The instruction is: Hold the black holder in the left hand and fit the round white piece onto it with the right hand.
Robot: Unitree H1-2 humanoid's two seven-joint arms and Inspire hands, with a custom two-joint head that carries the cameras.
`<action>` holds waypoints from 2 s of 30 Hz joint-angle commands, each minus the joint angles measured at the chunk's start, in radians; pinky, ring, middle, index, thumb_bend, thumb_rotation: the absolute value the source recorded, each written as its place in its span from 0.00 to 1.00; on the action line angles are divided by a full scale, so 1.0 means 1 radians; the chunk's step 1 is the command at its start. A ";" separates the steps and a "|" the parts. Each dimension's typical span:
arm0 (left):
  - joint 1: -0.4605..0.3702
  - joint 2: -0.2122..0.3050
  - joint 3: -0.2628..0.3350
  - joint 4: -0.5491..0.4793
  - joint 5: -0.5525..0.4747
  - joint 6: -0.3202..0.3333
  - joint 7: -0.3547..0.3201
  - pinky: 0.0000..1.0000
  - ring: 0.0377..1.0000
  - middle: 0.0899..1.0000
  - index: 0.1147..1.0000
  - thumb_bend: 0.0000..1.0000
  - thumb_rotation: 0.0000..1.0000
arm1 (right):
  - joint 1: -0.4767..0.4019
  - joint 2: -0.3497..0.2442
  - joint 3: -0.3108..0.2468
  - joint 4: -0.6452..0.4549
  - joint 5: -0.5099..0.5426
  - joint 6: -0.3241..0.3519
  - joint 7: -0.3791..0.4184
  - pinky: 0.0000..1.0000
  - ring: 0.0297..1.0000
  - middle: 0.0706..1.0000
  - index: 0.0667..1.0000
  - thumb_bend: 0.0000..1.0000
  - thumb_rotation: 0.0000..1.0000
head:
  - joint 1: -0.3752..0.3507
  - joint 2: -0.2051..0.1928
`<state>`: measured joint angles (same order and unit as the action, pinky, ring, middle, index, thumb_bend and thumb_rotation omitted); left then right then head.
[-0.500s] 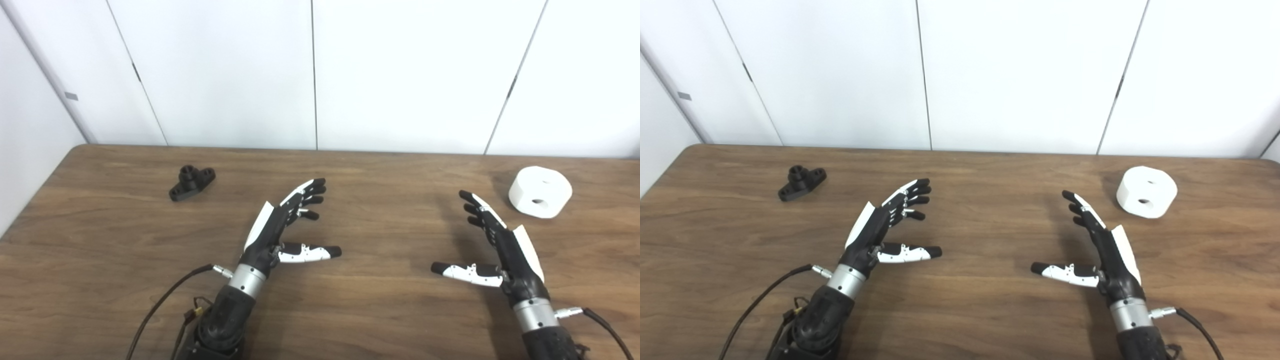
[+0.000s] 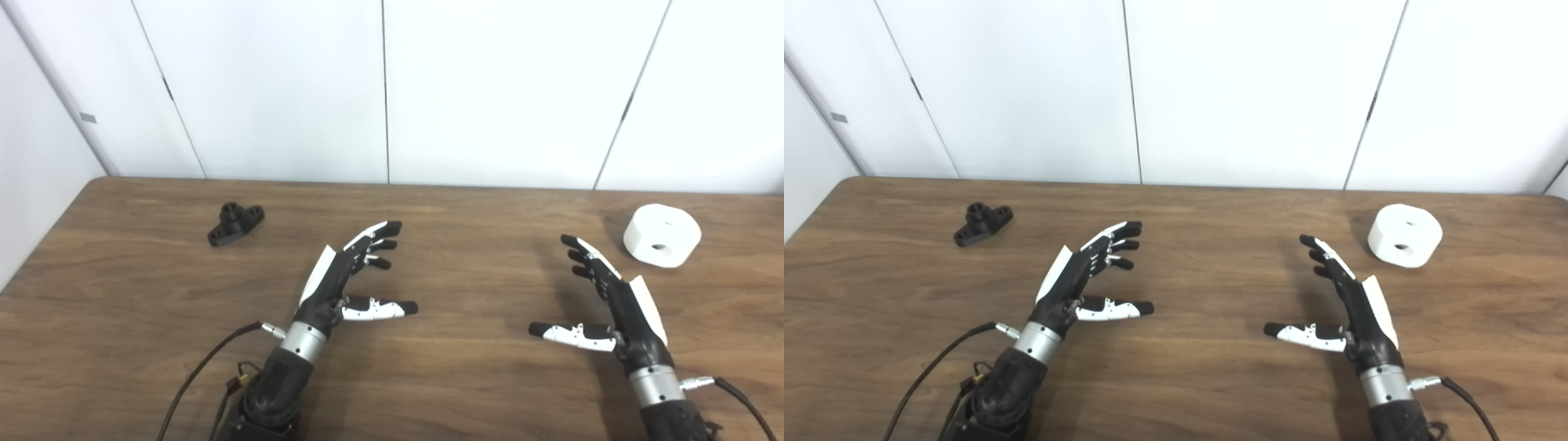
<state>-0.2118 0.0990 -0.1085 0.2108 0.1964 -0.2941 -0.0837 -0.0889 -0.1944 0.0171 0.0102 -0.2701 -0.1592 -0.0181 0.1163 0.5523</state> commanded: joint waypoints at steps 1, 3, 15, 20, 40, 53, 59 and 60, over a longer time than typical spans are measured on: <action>0.023 0.001 -0.003 0.064 -0.006 -0.043 0.014 0.72 0.83 0.87 0.83 0.84 0.02 | -0.019 -0.004 -0.009 -0.012 0.005 -0.055 -0.021 0.83 0.89 0.91 0.85 0.83 0.15 | 0.061 -0.016; 0.019 -0.006 -0.009 0.079 -0.001 -0.058 0.018 0.73 0.83 0.87 0.83 0.84 0.01 | -0.021 -0.009 -0.014 0.000 0.012 -0.070 -0.023 0.82 0.89 0.91 0.84 0.83 0.13 | 0.127 -0.028; -0.010 -0.053 -0.040 0.166 0.069 -0.075 0.071 0.75 0.86 0.90 0.83 0.84 0.08 | -0.018 -0.051 -0.049 0.053 0.074 -0.083 -0.003 0.90 0.94 0.94 0.83 0.77 0.09 | 0.286 -0.092; -0.018 -0.060 -0.039 0.188 0.082 -0.095 0.088 0.74 0.86 0.89 0.79 0.83 0.07 | -0.021 -0.061 -0.051 0.066 0.041 -0.091 -0.015 0.89 0.93 0.92 0.81 0.78 0.18 | 0.298 -0.092; -0.036 -0.046 -0.020 0.091 -0.037 -0.046 0.018 0.56 0.65 0.72 0.74 0.79 0.00 | -0.017 -0.071 -0.064 0.056 0.080 -0.078 0.002 0.80 0.92 0.93 0.79 0.78 0.20 | 0.298 -0.075; -0.110 0.126 0.023 -0.029 0.075 0.073 0.014 0.59 0.70 0.72 0.68 0.81 0.00 | -0.018 -0.083 -0.068 0.057 0.088 -0.073 0.014 0.73 0.89 0.92 0.77 0.78 0.18 | 0.314 -0.067; -0.117 0.181 0.032 -0.052 0.178 0.104 0.052 0.67 0.76 0.76 0.66 0.83 0.00 | -0.017 -0.087 -0.069 0.064 0.099 -0.076 0.018 0.74 0.90 0.92 0.77 0.78 0.16 | 0.319 -0.063; -0.116 0.187 0.035 -0.061 0.195 0.112 0.059 0.67 0.76 0.77 0.66 0.83 0.01 | -0.016 -0.087 -0.069 0.064 0.098 -0.076 0.018 0.74 0.90 0.92 0.77 0.78 0.15 | 0.319 -0.063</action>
<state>-0.2885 0.2616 -0.0860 0.1919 0.3702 -0.1842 -0.0497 -0.1048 -0.2583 -0.0401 0.0759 -0.1728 -0.2215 -0.0012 0.4357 0.4878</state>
